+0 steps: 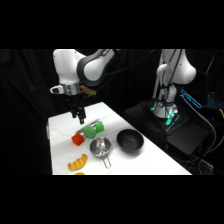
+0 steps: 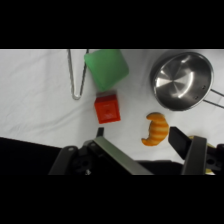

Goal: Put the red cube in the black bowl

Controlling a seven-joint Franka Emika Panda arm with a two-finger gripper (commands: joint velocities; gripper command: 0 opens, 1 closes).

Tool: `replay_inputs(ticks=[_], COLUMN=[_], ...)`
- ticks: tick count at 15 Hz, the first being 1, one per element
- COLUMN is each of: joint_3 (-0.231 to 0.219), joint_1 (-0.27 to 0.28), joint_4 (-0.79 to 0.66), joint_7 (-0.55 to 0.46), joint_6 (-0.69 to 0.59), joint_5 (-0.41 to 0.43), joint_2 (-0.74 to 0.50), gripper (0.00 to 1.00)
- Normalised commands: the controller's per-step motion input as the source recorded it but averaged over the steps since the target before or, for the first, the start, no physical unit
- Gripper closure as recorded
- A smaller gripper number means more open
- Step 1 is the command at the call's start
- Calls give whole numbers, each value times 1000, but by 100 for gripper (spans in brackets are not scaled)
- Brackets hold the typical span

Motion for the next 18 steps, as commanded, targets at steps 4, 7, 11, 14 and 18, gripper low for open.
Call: replay_inputs(ticks=[4,7,11,14,18], joint_3=[81,105,120,121,108], joint_1=[-125,-135,-125,-129,-127], joint_4=[446,313,252,320,384], joint_7=[-187,-201,-214,-246,-259], joint_6=[5,9,13,-13,-37], joint_5=[-51,-41,-41,-47,-80], joint_2=[330,270,242,242,250], gripper=[0,0,0,0,0])
